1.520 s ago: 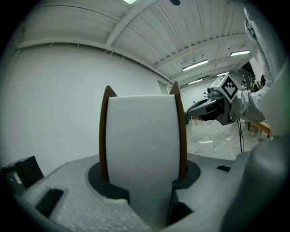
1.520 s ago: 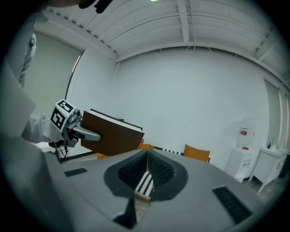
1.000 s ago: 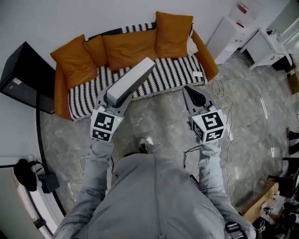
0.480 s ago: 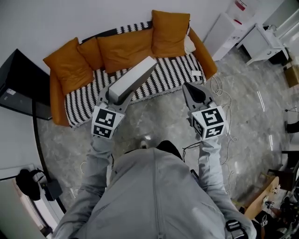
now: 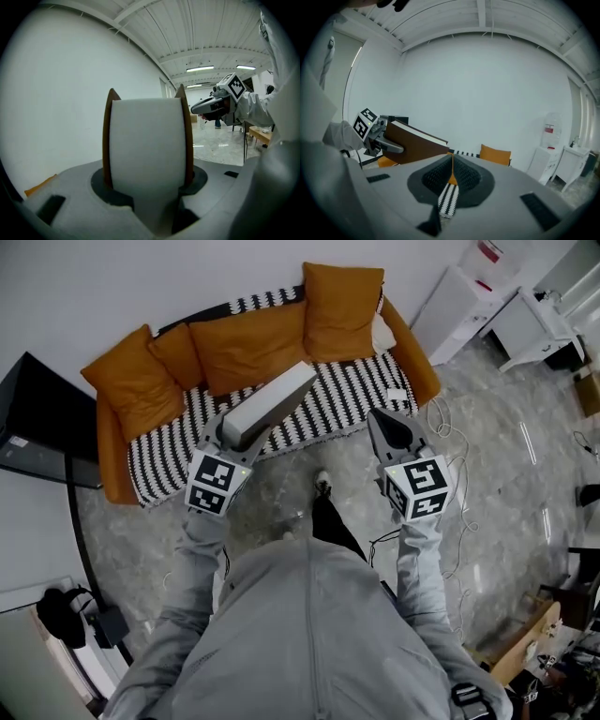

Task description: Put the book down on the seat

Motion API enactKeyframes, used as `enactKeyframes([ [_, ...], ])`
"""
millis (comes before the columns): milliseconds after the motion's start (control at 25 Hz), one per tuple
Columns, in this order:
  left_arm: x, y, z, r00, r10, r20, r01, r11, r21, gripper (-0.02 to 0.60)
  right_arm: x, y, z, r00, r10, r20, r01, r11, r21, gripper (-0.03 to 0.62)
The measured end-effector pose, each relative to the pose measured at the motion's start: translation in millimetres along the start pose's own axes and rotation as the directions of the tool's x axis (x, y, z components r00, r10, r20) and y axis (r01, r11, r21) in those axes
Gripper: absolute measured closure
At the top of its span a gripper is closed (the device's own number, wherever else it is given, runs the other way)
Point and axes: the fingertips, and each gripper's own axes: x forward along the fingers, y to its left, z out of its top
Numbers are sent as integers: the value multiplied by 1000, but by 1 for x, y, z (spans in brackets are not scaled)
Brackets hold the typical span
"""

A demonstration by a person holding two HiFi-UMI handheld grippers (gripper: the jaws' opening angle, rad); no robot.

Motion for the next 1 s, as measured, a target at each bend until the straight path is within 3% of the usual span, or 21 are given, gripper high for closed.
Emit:
enactKeyframes([
  [320, 74, 32, -2, 997, -18, -77, 17, 1000, -12, 356, 63, -55, -5, 999, 29, -39, -29, 1000, 5, 565],
  [720, 164, 53, -8, 985, -49, -165, 45, 999, -30, 356, 112, -127, -33, 995, 31, -95, -23, 997, 79, 565],
  [1000, 221, 57, -9, 976, -94, -195, 77, 993, -94, 356, 137, -167, -60, 988, 65, -137, -46, 990, 136, 564],
])
